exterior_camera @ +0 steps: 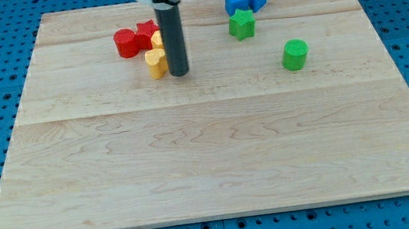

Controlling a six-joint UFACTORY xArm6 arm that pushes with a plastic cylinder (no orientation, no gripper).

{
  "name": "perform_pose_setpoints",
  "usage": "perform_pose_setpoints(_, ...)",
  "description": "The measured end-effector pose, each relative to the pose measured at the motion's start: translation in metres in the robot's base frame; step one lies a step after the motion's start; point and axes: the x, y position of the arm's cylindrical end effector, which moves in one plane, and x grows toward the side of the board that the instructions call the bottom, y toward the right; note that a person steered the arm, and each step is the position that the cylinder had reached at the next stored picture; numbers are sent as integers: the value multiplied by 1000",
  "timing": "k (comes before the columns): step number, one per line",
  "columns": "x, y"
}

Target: Slide the green circle closer to the blue triangle

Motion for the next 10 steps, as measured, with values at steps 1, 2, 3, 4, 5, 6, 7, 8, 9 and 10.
perform_pose_setpoints(1, -19, -31)
perform_pose_setpoints(2, -41, -83)
perform_pose_setpoints(3, 8, -34)
perform_pose_setpoints(4, 41, 70)
perform_pose_setpoints(5, 45, 127)
perform_pose_setpoints(6, 41, 182)
perform_pose_setpoints(7, 1, 172)
perform_pose_setpoints(8, -31, 150)
perform_pose_setpoints(9, -38, 119)
perform_pose_setpoints(10, -39, 110)
